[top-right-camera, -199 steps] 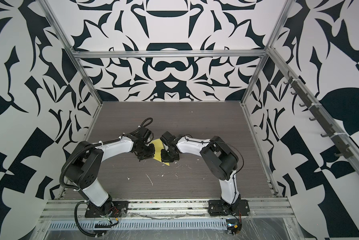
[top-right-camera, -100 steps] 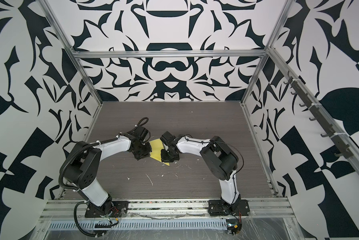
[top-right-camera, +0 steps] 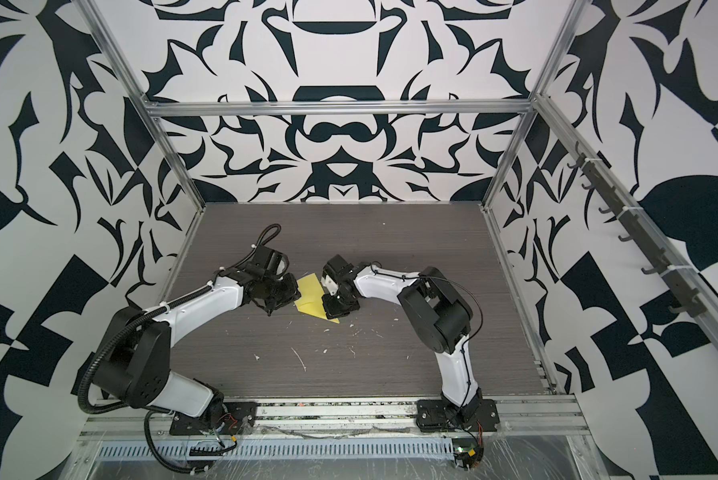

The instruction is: Fold a paper plane with a square sheet of paper (pick it up from the middle)

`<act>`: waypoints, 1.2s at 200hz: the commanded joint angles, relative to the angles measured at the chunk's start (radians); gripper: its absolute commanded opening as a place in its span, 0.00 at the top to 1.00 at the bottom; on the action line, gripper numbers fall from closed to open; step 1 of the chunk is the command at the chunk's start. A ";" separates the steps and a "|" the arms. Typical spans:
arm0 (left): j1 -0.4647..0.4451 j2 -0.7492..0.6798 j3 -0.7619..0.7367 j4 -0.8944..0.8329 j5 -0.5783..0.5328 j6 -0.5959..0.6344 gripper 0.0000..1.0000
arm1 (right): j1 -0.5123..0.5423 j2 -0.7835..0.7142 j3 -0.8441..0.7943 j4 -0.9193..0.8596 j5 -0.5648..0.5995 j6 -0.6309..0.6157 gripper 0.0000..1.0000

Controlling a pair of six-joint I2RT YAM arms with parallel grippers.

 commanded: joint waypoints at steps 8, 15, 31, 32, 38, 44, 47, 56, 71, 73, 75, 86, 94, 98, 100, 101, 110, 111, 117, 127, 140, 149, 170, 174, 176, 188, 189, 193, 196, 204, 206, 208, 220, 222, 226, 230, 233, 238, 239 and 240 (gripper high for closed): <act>-0.037 0.057 -0.012 0.074 0.070 -0.006 0.91 | -0.025 0.017 0.063 -0.045 -0.042 -0.134 1.00; -0.044 0.077 -0.009 0.087 0.081 -0.009 0.92 | -0.025 0.020 0.063 -0.048 -0.056 -0.132 1.00; -0.057 0.117 -0.001 0.116 0.098 -0.023 0.93 | -0.026 0.025 0.054 -0.050 -0.071 -0.118 1.00; -0.058 0.119 0.000 0.119 0.098 -0.022 0.93 | -0.026 0.024 0.053 -0.050 -0.071 -0.117 1.00; -0.062 0.133 0.004 0.129 0.103 -0.028 0.93 | -0.026 0.025 0.050 -0.050 -0.068 -0.112 1.00; -0.064 0.144 0.006 0.139 0.108 -0.032 0.93 | -0.026 0.025 0.048 -0.051 -0.066 -0.105 1.00; -0.064 0.152 0.008 0.142 0.112 -0.034 0.93 | -0.025 0.026 0.046 -0.051 -0.062 -0.104 1.00; -0.067 0.169 0.015 0.159 0.122 -0.038 0.94 | -0.025 0.029 0.045 -0.052 -0.056 -0.095 1.00; -0.072 0.198 0.033 0.162 0.128 -0.043 0.94 | -0.025 0.039 0.049 -0.058 -0.046 -0.078 1.00; -0.073 0.201 0.035 0.162 0.128 -0.043 0.94 | -0.025 0.041 0.050 -0.060 -0.047 -0.077 1.00; -0.073 0.203 0.037 0.162 0.129 -0.044 0.94 | -0.025 0.042 0.052 -0.061 -0.046 -0.076 1.00; -0.079 0.221 0.048 0.166 0.134 -0.046 0.95 | -0.026 0.048 0.054 -0.064 -0.041 -0.065 1.00; -0.085 0.234 0.054 0.166 0.137 -0.044 0.95 | -0.025 0.050 0.055 -0.067 -0.033 -0.058 1.00; -0.087 0.239 0.055 0.164 0.137 -0.044 0.95 | -0.025 0.050 0.056 -0.068 -0.031 -0.056 1.00; -0.088 0.242 0.055 0.164 0.137 -0.044 0.95 | -0.025 0.051 0.056 -0.069 -0.030 -0.056 1.00; -0.088 0.244 0.056 0.164 0.137 -0.044 0.95 | -0.025 0.051 0.056 -0.069 -0.029 -0.054 1.00; -0.090 0.254 0.061 0.159 0.138 -0.044 0.95 | -0.025 0.053 0.058 -0.077 -0.018 -0.047 1.00; -0.090 0.255 0.062 0.158 0.138 -0.045 0.95 | -0.025 0.053 0.058 -0.078 -0.017 -0.047 1.00; -0.091 0.262 0.063 0.154 0.139 -0.045 0.95 | -0.026 0.054 0.058 -0.082 -0.015 -0.047 1.00; -0.091 0.274 0.066 0.147 0.136 -0.044 0.95 | -0.025 0.056 0.059 -0.084 -0.010 -0.044 1.00; -0.093 0.283 0.067 0.139 0.131 -0.043 0.95 | -0.025 0.059 0.059 -0.090 -0.005 -0.044 1.00; -0.092 0.289 0.070 0.130 0.128 -0.039 0.95 | -0.025 0.060 0.058 -0.096 0.003 -0.041 1.00; -0.092 0.301 0.082 0.089 0.117 -0.024 0.96 | -0.027 0.066 0.062 -0.106 0.014 -0.038 1.00; -0.092 0.302 0.085 0.078 0.113 -0.020 0.96 | -0.026 0.066 0.061 -0.107 0.016 -0.038 1.00; -0.092 0.303 0.086 0.072 0.111 -0.019 0.96 | -0.026 0.066 0.061 -0.108 0.018 -0.038 1.00; -0.093 0.303 0.086 0.044 0.098 -0.013 0.96 | -0.027 0.068 0.061 -0.112 0.024 -0.037 1.00; -0.093 0.303 0.085 0.042 0.098 -0.013 0.96 | -0.027 0.068 0.061 -0.113 0.024 -0.037 1.00; -0.091 0.302 0.084 0.036 0.097 -0.013 0.96 | -0.027 0.069 0.060 -0.114 0.028 -0.036 1.00; -0.092 0.300 0.083 0.030 0.093 -0.012 0.96 | -0.027 0.069 0.060 -0.116 0.030 -0.035 1.00; -0.090 0.296 0.080 0.016 0.085 -0.007 0.96 | -0.027 0.069 0.061 -0.120 0.034 -0.036 1.00; -0.090 0.295 0.079 0.011 0.083 -0.008 0.97 | -0.028 0.071 0.061 -0.122 0.034 -0.035 1.00; -0.091 0.293 0.078 0.007 0.080 -0.008 0.96 | -0.027 0.071 0.060 -0.122 0.036 -0.036 1.00; -0.091 0.285 0.076 -0.020 0.061 -0.004 0.96 | -0.029 0.073 0.058 -0.127 0.042 -0.031 1.00; -0.090 0.282 0.076 -0.023 0.058 -0.004 0.96 | -0.029 0.074 0.058 -0.128 0.043 -0.031 1.00; -0.090 0.280 0.076 -0.031 0.053 -0.004 0.96 | -0.029 0.075 0.059 -0.130 0.044 -0.031 1.00; -0.090 0.278 0.074 -0.040 0.043 -0.002 0.96 | -0.030 0.076 0.059 -0.132 0.047 -0.029 1.00; -0.090 0.276 0.074 -0.047 0.036 -0.002 0.96 | -0.030 0.077 0.058 -0.133 0.048 -0.026 1.00; -0.089 0.274 0.074 -0.053 0.030 -0.002 0.97 | -0.030 0.079 0.061 -0.136 0.050 -0.026 1.00; -0.089 0.273 0.073 -0.055 0.028 -0.001 0.96 | -0.030 0.079 0.061 -0.137 0.050 -0.026 1.00; -0.089 0.273 0.073 -0.058 0.027 -0.002 0.97 | -0.030 0.080 0.062 -0.138 0.051 -0.025 1.00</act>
